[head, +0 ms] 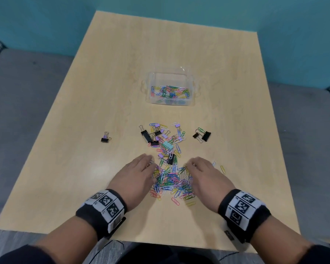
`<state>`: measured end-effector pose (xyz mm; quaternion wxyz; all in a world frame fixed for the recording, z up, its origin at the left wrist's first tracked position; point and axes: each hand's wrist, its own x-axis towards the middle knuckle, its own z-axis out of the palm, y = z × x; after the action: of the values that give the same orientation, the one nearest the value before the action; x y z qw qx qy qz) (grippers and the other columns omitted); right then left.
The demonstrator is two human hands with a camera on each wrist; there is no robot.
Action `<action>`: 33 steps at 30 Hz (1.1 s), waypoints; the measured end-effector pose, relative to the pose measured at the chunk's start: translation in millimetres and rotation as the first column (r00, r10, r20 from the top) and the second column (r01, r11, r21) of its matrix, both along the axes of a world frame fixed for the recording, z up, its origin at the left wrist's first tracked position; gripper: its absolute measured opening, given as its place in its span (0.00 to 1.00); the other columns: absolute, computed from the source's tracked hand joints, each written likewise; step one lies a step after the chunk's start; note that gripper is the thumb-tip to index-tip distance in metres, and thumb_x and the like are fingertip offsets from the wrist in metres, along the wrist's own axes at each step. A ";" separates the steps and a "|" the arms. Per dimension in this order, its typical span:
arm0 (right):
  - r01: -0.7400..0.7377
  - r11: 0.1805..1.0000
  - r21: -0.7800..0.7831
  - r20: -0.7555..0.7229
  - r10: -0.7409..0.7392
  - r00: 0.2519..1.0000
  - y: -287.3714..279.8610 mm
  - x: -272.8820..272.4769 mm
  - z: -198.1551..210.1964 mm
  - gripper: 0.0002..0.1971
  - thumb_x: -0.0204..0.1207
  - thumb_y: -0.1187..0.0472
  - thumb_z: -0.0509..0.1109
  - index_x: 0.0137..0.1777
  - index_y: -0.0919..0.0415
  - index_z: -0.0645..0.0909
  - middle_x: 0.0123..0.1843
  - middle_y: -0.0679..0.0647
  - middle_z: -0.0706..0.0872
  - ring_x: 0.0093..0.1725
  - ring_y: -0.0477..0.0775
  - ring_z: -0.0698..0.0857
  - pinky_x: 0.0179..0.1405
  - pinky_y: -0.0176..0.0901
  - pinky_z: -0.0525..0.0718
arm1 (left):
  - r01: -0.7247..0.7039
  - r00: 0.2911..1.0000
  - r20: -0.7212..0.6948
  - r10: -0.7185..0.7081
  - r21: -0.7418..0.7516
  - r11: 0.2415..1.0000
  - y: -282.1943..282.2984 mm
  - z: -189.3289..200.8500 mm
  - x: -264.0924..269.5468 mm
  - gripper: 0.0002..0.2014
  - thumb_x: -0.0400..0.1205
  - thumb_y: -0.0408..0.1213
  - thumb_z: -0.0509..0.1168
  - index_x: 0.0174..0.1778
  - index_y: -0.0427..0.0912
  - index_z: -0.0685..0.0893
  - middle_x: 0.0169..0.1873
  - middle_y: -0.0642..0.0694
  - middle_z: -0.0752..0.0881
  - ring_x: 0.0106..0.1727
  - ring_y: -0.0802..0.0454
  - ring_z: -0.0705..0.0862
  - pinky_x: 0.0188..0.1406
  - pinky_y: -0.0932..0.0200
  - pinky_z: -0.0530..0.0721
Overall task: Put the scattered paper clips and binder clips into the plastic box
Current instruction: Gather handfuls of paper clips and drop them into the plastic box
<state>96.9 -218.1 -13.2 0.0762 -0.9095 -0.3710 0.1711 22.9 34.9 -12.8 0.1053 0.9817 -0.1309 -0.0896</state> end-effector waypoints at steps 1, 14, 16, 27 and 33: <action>0.053 0.999 -0.007 0.011 -0.053 0.999 -7.1 1.3 -0.7 0.25 0.77 0.58 0.61 0.73 0.62 0.68 0.73 0.60 0.71 0.75 0.64 0.67 0.73 0.54 0.72 | -0.055 0.998 -0.014 0.055 -0.002 0.999 3.1 -0.9 -2.7 0.24 0.80 0.49 0.53 0.64 0.37 0.81 0.66 0.37 0.81 0.69 0.36 0.76 0.67 0.45 0.78; 0.237 0.972 0.005 -0.044 -0.236 0.971 -8.1 -29.3 4.9 0.31 0.80 0.48 0.60 0.80 0.58 0.59 0.82 0.61 0.61 0.82 0.62 0.56 0.78 0.57 0.64 | -0.400 0.916 -0.063 0.396 -0.058 0.915 -13.7 -3.2 -32.1 0.31 0.77 0.59 0.55 0.72 0.42 0.72 0.73 0.35 0.72 0.72 0.34 0.69 0.63 0.38 0.79; 0.431 0.899 -0.075 -0.016 -0.433 0.901 -30.9 -28.2 5.3 0.35 0.79 0.44 0.61 0.81 0.58 0.56 0.82 0.64 0.59 0.82 0.65 0.56 0.79 0.57 0.62 | -0.503 0.861 -0.086 0.501 -0.005 0.864 -5.9 -1.2 -38.6 0.37 0.74 0.66 0.57 0.73 0.44 0.70 0.73 0.36 0.72 0.68 0.35 0.71 0.55 0.38 0.82; 0.258 0.956 -0.139 0.019 -0.258 0.966 30.3 -51.9 -2.3 0.41 0.65 0.44 0.74 0.77 0.54 0.65 0.77 0.60 0.70 0.76 0.66 0.69 0.64 0.61 0.77 | -0.280 0.955 -0.113 0.273 -0.049 0.959 -47.5 -11.1 -19.7 0.36 0.70 0.57 0.69 0.74 0.50 0.69 0.72 0.41 0.72 0.66 0.39 0.69 0.62 0.42 0.78; 0.156 0.980 -0.123 0.046 -0.151 0.987 47.6 -33.0 6.1 0.32 0.57 0.59 0.79 0.64 0.57 0.76 0.57 0.58 0.81 0.52 0.64 0.79 0.40 0.54 0.81 | -0.245 0.968 -0.071 0.239 -0.088 0.965 -54.5 -7.7 -4.3 0.24 0.69 0.41 0.73 0.61 0.48 0.79 0.56 0.42 0.79 0.54 0.40 0.73 0.46 0.46 0.83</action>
<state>63.9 -170.4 -7.1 0.0248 -0.9414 -0.2894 0.1715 18.6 -19.6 -20.5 0.1665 0.9810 -0.0108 -0.0990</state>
